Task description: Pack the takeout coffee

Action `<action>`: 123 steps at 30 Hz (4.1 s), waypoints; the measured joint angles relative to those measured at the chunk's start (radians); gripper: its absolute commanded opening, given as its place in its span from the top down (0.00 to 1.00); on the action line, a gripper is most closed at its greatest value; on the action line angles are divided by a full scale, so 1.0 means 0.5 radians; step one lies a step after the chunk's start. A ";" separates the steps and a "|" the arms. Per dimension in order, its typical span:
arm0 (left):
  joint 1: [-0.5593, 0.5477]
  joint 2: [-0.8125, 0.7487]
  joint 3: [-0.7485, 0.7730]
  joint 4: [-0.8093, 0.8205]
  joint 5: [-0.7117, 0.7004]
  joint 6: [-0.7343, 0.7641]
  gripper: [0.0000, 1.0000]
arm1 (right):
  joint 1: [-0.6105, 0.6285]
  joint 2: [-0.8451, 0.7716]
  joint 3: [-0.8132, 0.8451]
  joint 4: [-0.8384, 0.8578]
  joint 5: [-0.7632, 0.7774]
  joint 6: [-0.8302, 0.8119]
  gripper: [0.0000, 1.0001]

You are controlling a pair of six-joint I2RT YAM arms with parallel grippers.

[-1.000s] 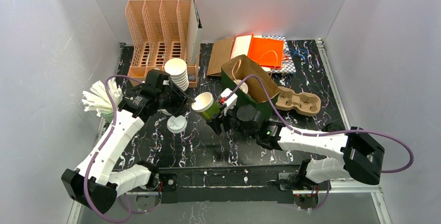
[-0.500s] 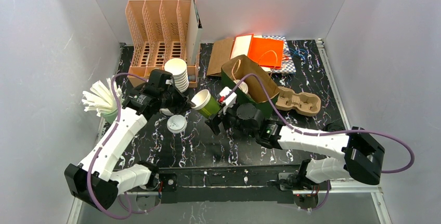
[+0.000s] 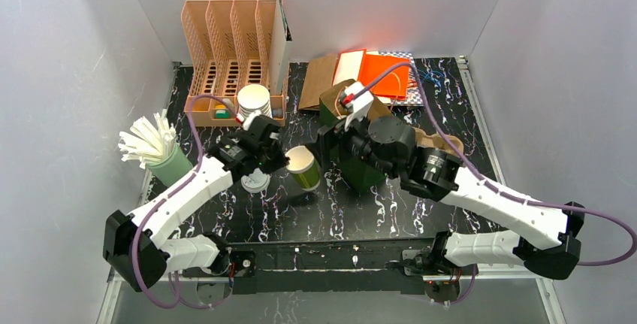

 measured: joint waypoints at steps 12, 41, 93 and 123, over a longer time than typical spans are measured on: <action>-0.294 0.103 -0.230 0.373 -0.552 0.198 1.00 | -0.465 0.559 1.097 -0.824 0.287 -0.002 0.06; -0.304 0.012 -0.382 0.590 -0.760 0.476 0.32 | -2.380 0.343 0.362 -1.881 0.282 1.226 0.40; -0.304 0.206 0.275 0.175 -0.297 0.607 0.29 | -2.909 0.393 -0.383 -1.505 0.311 1.057 0.02; -0.304 0.249 0.344 0.160 -0.306 0.741 0.29 | -3.239 0.528 -0.517 -1.307 0.095 1.015 0.17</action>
